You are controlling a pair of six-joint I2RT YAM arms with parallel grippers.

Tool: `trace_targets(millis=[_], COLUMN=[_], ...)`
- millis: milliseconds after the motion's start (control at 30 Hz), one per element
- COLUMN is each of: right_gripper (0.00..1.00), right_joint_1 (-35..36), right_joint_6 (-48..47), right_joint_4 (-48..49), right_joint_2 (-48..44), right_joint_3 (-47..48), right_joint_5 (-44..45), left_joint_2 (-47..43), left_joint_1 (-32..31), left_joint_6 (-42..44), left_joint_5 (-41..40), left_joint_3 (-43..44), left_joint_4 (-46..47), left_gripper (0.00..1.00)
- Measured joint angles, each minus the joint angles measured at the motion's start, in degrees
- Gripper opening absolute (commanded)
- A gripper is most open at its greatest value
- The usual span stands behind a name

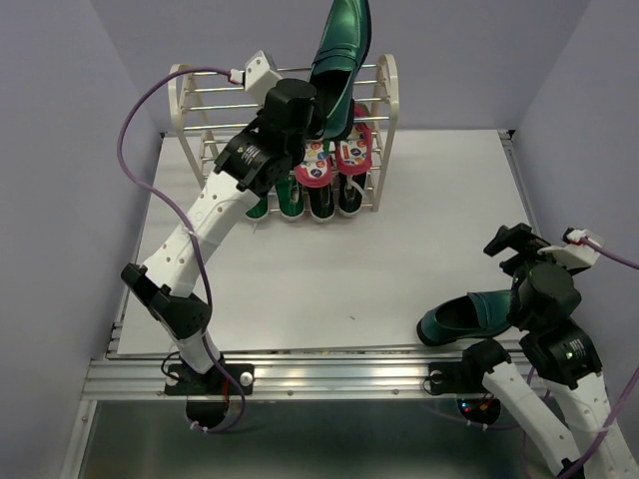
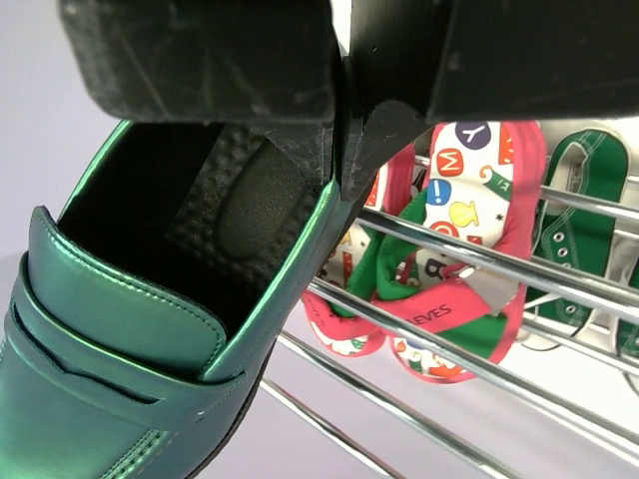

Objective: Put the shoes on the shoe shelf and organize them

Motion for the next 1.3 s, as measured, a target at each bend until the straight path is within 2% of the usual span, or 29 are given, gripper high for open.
trace_targets(millis=[167, 300, 433, 567, 667, 733, 867, 1000, 1133, 1300], right_gripper=[1.00, 1.00, 1.00, 1.00, 1.00, 1.00, 1.00, 1.00, 1.00, 1.00], right_joint_1=[0.00, 0.00, 0.00, 0.00, 0.00, 0.00, 0.00, 0.00, 0.00, 0.00], right_joint_6=[0.02, 0.04, 0.07, 0.31, 0.48, 0.50, 0.50, 0.55, 0.59, 0.70], right_joint_4=[0.07, 0.09, 0.11, 0.46, 0.46, 0.46, 0.48, 0.46, 0.48, 0.52], right_joint_2=[-0.70, -0.79, -1.99, -3.26, -3.30, -3.28, -3.28, -3.28, -3.41, -4.11], right_joint_3=[0.00, 0.00, -0.11, -0.11, -0.11, -0.11, -0.17, -0.35, -0.39, -0.63], right_joint_5=[0.02, 0.02, 0.33, 0.96, 1.16, 1.18, 1.27, 1.27, 1.27, 1.31], left_joint_2=[0.00, 1.73, 5.16, 5.60, 5.64, 5.64, 5.60, 4.46, 2.71, 2.19], left_joint_1=[-0.07, -0.33, -0.61, -0.96, -1.14, -1.44, -1.77, -2.05, -2.32, -2.51], left_joint_6=[-2.14, -2.32, -2.47, -2.67, -2.60, -3.02, -3.56, -4.09, -4.44, -4.46], left_joint_5=[-1.46, -1.49, -0.92, 0.00, 0.55, 0.61, 1.07, 2.91, 4.79, 6.54], left_joint_3=[0.11, 4.22, 9.64, 9.62, 9.46, 9.40, 9.11, 7.67, 5.27, 4.48], left_joint_4=[-2.10, -5.11, -6.23, -6.56, -6.75, -5.90, -3.34, 1.73, 5.75, 7.87], left_gripper=[0.00, 0.05, 0.15, 0.16, 0.27, 0.36, 0.46, 0.51, 0.52, 0.56])
